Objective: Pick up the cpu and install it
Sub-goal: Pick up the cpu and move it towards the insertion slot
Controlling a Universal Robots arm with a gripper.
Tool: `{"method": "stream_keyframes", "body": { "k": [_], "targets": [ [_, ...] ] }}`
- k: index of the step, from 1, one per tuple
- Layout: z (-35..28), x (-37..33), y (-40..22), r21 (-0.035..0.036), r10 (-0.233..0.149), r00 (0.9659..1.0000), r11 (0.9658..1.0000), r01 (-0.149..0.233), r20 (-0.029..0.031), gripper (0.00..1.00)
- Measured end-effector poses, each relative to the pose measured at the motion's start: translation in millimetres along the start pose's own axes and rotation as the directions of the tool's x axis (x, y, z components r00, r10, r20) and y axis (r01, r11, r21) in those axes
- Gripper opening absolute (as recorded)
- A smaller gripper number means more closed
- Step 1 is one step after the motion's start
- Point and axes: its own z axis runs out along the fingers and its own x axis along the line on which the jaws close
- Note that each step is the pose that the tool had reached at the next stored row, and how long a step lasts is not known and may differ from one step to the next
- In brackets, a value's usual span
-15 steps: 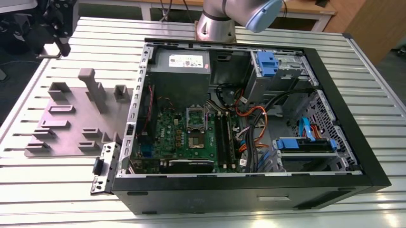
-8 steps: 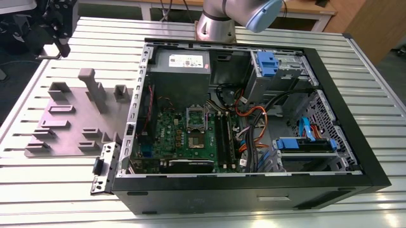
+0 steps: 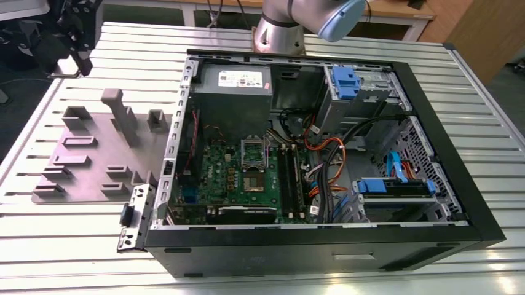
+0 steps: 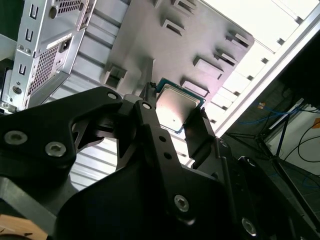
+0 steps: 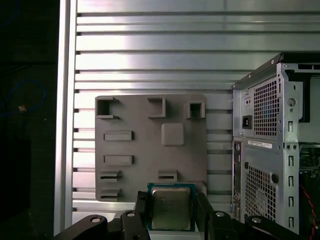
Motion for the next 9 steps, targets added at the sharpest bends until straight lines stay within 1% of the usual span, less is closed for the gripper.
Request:
{"method": "stream_keyframes", "body": {
  "k": [9],
  "targets": [
    [-0.3,-5.9,-2.3,0.0,0.0,1.0,1.0,0.0,-0.001,0.47]
  ]
}}
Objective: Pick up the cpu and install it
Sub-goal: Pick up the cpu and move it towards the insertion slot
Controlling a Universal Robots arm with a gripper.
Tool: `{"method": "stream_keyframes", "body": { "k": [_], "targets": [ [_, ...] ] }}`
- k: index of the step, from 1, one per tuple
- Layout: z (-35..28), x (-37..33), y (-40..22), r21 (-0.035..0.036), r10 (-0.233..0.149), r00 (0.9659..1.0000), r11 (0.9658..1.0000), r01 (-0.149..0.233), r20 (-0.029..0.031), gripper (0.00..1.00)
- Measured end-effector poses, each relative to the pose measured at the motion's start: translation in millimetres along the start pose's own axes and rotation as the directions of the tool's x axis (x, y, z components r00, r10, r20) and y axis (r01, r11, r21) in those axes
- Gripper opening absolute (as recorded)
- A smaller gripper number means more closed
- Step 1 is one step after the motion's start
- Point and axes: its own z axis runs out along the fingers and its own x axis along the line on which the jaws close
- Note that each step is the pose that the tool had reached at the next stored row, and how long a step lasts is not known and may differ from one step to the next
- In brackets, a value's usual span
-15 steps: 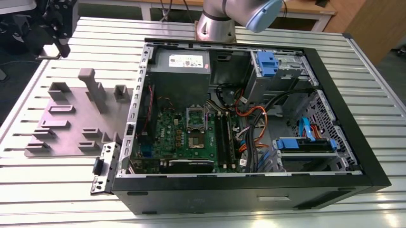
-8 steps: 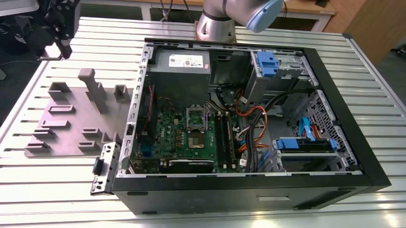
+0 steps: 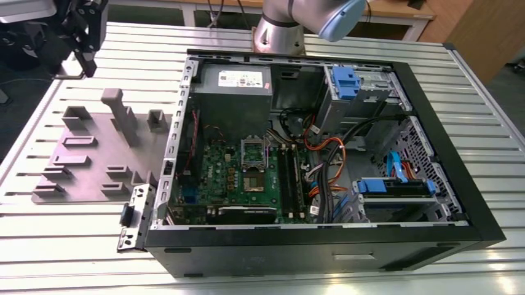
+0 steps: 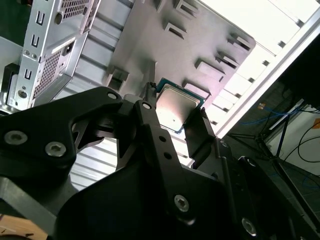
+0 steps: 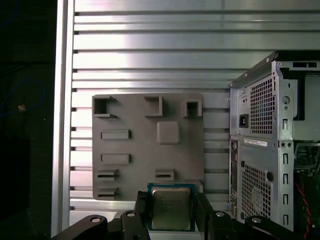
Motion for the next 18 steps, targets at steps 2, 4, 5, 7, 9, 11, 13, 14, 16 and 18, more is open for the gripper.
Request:
{"method": "stream_keyframes", "body": {
  "k": [2,4,5,7,9,11,13,14,16,18],
  "targets": [
    [0.0,-0.9,-0.5,0.0,0.0,1.0,1.0,0.0,-0.0001,0.47],
    [0.0,-1.1,-0.7,0.0,0.0,1.0,1.0,0.0,-0.0001,0.47],
    [0.0,-1.2,-0.8,0.0,0.0,1.0,1.0,0.0,-0.0001,0.47],
    [0.0,-1.3,-1.7,0.0,0.0,1.0,1.0,0.0,0.0,0.47],
    [-0.1,-1.3,-2.0,0.0,0.0,1.0,1.0,0.0,-0.0001,0.47],
    [-0.1,-1.3,-2.4,-0.0001,0.0,1.0,1.0,0.0,-0.0001,0.47],
    [-0.1,-1.3,-3.0,0.0,0.0,1.0,1.0,0.0,-0.0001,0.47],
    [-0.1,-1.3,-3.3,0.0,0.0,1.0,1.0,0.0,-0.0001,0.47],
    [-0.1,-1.4,-3.8,-0.0001,0.0,1.0,1.0,0.0,-0.0001,0.47],
    [-0.2,-1.4,-4.7,-0.0001,0.0,1.0,1.0,0.0,-0.0001,0.47]
  ]
}}
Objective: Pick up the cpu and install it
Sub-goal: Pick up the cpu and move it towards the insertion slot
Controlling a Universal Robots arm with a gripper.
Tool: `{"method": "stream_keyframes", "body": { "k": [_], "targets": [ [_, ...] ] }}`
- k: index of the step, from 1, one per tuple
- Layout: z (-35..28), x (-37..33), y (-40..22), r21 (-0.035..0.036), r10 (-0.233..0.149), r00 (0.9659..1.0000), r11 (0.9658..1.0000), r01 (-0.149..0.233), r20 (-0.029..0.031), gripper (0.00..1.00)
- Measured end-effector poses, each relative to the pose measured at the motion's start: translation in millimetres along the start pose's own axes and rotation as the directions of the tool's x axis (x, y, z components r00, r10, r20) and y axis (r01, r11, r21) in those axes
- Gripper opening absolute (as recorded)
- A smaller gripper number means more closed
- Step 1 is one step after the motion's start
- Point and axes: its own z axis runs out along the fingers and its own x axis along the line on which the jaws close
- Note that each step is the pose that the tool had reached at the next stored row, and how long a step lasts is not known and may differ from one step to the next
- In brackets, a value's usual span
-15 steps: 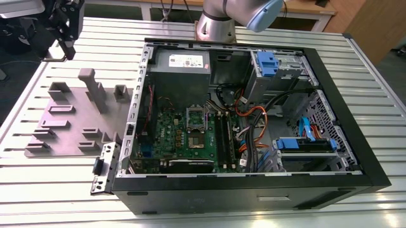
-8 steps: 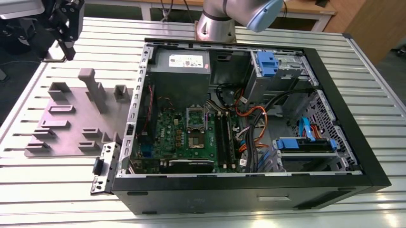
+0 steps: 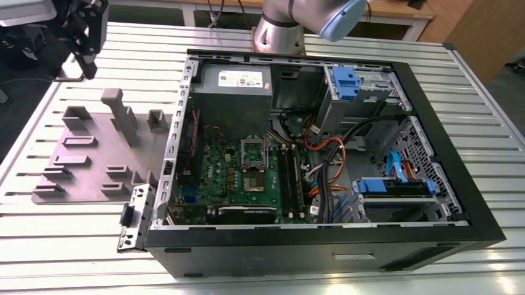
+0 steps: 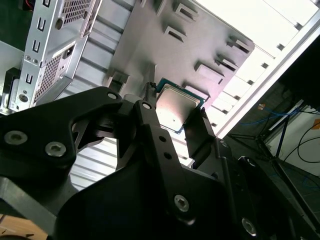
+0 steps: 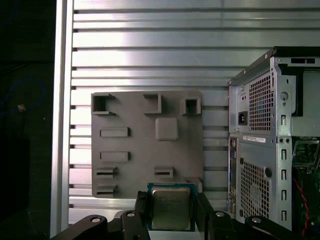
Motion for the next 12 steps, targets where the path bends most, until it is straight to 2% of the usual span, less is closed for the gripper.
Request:
{"method": "stream_keyframes", "body": {
  "k": [12],
  "targets": [
    [-0.1,-0.1,-2.6,0.0,0.0,1.0,1.0,0.0,0.0,0.47]
  ]
}}
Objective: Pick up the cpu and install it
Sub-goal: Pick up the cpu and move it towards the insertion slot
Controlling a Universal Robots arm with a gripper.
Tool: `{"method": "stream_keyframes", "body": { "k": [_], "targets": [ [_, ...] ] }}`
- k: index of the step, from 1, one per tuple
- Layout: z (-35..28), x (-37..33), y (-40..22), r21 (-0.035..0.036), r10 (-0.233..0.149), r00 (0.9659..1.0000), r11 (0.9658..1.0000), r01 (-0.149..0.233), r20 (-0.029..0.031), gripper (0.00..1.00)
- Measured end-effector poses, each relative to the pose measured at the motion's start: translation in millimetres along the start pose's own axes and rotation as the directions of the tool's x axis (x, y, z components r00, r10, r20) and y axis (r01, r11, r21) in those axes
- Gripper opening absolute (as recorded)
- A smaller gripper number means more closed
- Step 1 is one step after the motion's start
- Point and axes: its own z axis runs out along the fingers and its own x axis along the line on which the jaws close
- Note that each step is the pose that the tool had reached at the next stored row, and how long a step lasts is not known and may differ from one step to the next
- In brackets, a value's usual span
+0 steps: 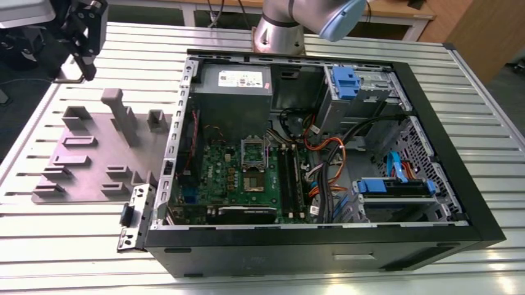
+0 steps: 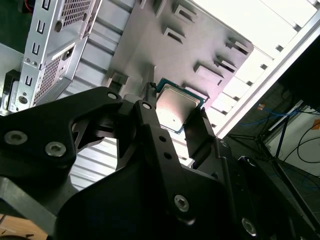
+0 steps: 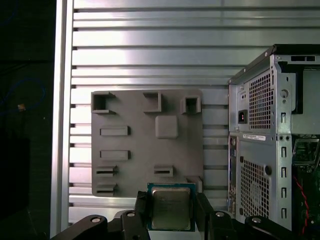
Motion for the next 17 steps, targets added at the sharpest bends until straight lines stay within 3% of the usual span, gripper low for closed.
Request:
{"method": "stream_keyframes", "body": {
  "k": [11,17],
  "targets": [
    [-0.4,-7.9,-2.2,0.0,0.0,1.0,1.0,0.0,-0.0014,0.47],
    [-0.6,-8.6,-4.9,0.0001,0.0,1.0,1.0,0.0,-0.0015,0.47]
  ]
}}
